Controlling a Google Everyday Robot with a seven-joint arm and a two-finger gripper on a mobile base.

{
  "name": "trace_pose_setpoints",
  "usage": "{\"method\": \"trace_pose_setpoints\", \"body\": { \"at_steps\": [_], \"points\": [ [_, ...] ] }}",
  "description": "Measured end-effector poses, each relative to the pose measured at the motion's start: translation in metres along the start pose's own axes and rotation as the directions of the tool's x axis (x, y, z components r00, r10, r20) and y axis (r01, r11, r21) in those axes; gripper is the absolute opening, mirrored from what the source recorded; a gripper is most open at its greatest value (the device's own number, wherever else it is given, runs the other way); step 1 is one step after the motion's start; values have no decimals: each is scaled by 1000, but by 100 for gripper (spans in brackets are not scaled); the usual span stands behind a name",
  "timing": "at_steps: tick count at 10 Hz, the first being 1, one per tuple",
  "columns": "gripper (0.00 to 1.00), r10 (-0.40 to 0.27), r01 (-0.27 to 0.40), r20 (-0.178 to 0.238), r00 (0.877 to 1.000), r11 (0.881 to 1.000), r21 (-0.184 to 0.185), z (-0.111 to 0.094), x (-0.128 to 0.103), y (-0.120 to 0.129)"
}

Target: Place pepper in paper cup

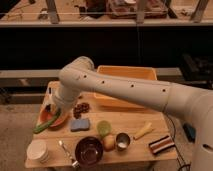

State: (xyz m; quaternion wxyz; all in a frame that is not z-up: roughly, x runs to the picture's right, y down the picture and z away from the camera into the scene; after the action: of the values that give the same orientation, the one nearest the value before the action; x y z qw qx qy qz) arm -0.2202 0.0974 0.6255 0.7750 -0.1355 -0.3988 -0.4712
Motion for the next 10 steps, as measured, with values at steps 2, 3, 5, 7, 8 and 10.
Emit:
{"method": "trace_pose_setpoints", "body": {
  "at_steps": [2, 3, 5, 7, 8, 10],
  "points": [
    [10, -46, 46, 44, 998, 999, 4, 13, -20, -13],
    [10, -59, 59, 56, 997, 998, 2, 18, -27, -14],
    [10, -96, 97, 69, 993, 995, -21, 31, -47, -22],
    [10, -116, 120, 78, 990, 992, -44, 43, -60, -27],
    [10, -118, 123, 80, 990, 991, -59, 52, -63, -27],
    [10, -112, 120, 89, 990, 989, -88, 70, -66, -28]
  ]
}}
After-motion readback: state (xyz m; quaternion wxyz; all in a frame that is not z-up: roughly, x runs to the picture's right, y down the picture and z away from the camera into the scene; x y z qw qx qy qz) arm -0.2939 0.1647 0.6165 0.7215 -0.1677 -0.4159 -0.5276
